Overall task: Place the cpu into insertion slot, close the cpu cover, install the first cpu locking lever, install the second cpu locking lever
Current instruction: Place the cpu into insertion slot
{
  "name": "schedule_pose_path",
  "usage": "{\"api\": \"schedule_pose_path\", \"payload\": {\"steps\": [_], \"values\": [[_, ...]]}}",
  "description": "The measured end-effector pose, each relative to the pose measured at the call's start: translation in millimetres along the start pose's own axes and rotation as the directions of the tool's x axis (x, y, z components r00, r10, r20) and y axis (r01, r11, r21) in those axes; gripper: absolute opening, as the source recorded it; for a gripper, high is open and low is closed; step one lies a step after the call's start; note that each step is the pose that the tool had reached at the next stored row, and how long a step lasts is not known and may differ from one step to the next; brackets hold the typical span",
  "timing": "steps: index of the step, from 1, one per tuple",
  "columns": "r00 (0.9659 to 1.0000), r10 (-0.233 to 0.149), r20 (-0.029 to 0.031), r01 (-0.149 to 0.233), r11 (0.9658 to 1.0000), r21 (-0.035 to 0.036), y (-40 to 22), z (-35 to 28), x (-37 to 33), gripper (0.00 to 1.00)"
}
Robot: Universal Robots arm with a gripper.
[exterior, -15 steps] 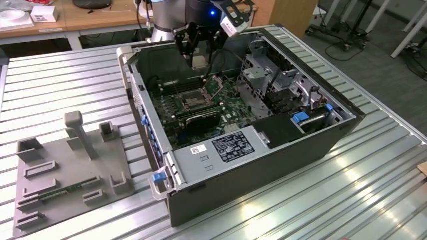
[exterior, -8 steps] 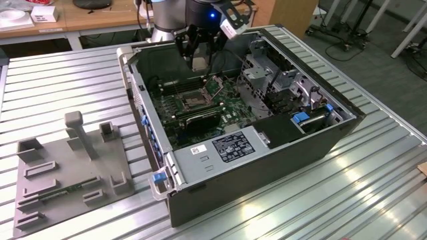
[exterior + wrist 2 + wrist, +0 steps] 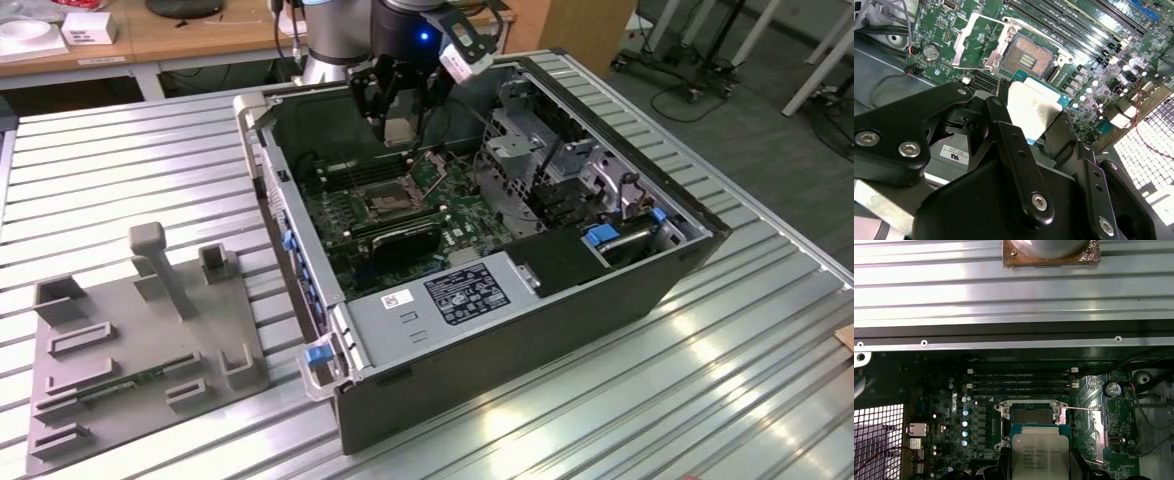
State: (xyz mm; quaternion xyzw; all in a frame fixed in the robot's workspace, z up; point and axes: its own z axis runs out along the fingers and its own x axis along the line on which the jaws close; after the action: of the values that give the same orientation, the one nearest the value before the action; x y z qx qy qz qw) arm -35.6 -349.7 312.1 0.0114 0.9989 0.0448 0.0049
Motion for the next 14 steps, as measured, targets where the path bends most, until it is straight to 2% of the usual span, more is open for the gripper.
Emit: {"api": "schedule_pose_path", "payload": {"steps": [6,14], "values": [[1.0,0.0,0.0001,0.0,1.0,-0.0003,-0.2,2.8,0.0,0.54],[1.0,0.0,0.0009,0.0,1.0,-0.0003,-1.2,13.8,0.2,0.54]]}}
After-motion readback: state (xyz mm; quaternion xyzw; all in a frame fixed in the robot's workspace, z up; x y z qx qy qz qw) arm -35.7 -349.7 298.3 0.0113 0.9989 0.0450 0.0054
